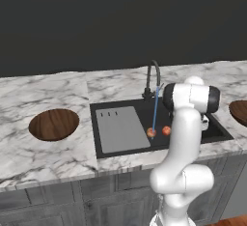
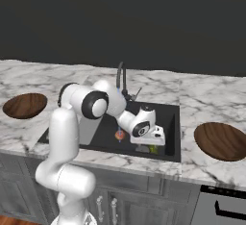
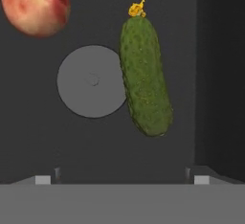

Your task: Pick the peachs from the sink and place them in one bowl. Place the cucumber in the other bowl. Then turn off the sink faucet.

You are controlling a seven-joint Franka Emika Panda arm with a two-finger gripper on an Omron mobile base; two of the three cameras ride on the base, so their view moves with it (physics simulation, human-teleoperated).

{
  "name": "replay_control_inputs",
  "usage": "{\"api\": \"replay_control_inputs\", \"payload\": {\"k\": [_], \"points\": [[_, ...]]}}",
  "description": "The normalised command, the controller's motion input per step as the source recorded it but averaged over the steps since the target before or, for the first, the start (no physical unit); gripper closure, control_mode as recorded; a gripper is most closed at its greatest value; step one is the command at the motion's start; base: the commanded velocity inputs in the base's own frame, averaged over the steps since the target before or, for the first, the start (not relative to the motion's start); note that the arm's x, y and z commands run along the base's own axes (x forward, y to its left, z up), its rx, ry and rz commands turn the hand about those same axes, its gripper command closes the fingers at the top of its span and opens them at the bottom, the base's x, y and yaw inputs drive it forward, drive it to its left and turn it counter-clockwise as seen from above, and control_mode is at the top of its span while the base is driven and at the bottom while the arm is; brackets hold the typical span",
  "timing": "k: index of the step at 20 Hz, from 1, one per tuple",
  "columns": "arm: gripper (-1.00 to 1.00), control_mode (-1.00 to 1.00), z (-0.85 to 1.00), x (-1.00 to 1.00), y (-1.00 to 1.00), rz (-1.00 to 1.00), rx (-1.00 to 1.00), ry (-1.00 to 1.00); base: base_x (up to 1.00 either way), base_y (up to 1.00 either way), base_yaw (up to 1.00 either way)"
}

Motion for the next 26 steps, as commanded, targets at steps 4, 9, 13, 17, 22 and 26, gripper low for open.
{"api": "replay_control_inputs", "payload": {"k": [4, 9, 13, 17, 22, 26], "points": [[-1.0, -1.0, -0.29, 0.25, -0.11, 0.0, 0.0, 0.02, 0.0, 0.0, 0.0], [-1.0, -1.0, -0.31, 0.27, -0.01, 0.0, 0.0, 0.05, 0.0, 0.0, 0.0], [-1.0, -1.0, -0.31, 0.29, -0.03, 0.0, 0.0, 0.03, 0.0, 0.0, 0.0], [-1.0, -1.0, -0.32, 0.36, -0.13, 0.0, 0.0, 0.0, 0.0, 0.0, 0.0], [-1.0, -1.0, -0.32, 0.34, -0.15, 0.01, 0.0, 0.0, 0.0, 0.0, 0.0], [-1.0, -1.0, -0.4, 0.26, -0.05, 0.0, 0.0, 0.02, 0.0, 0.0, 0.0]]}}
